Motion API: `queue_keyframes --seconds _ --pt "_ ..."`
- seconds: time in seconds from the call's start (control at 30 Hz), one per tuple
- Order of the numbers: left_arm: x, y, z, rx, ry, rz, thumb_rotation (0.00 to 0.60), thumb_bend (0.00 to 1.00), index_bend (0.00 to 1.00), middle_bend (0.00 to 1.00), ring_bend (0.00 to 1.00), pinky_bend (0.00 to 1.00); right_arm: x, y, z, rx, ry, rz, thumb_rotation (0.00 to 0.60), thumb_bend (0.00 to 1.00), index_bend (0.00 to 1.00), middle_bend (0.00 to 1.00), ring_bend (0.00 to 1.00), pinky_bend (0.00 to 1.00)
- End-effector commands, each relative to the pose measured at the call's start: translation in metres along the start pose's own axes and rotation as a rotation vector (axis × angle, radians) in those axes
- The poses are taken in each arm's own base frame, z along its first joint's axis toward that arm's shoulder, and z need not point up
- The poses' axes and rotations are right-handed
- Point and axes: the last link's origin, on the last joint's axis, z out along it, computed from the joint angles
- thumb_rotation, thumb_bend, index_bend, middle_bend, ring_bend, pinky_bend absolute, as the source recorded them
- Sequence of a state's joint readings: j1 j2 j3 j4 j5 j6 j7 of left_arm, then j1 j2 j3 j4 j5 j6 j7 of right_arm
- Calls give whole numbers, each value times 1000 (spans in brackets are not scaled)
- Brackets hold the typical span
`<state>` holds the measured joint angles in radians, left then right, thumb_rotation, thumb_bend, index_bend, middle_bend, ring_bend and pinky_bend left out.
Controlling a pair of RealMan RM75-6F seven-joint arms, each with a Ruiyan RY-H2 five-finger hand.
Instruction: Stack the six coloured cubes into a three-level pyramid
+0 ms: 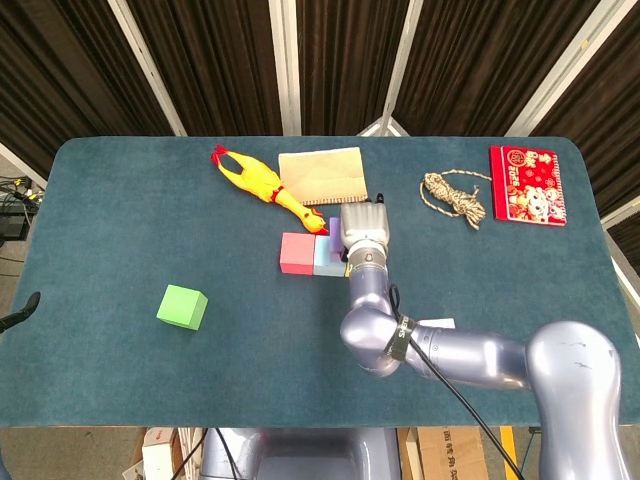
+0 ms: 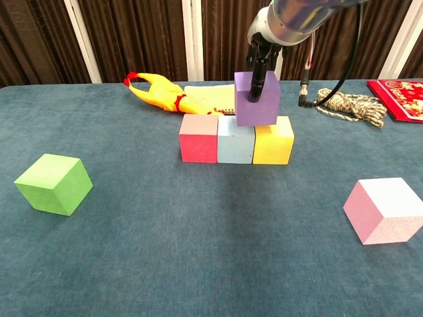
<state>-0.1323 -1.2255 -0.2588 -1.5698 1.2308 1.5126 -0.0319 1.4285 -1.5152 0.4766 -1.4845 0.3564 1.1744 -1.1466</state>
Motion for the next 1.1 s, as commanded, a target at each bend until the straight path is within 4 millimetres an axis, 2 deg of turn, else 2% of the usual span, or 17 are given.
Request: queue_keyframes --seconds 0.03,1.1 --pt "0 0 0 0 0 0 600 283 178 0 0 0 -2 0 1 1 -3 5 600 323 405 333 174 0" --pt "-1 0 1 4 3 1 600 283 178 0 0 0 -13 -3 7 9 -18 17 600 322 407 333 174 0"
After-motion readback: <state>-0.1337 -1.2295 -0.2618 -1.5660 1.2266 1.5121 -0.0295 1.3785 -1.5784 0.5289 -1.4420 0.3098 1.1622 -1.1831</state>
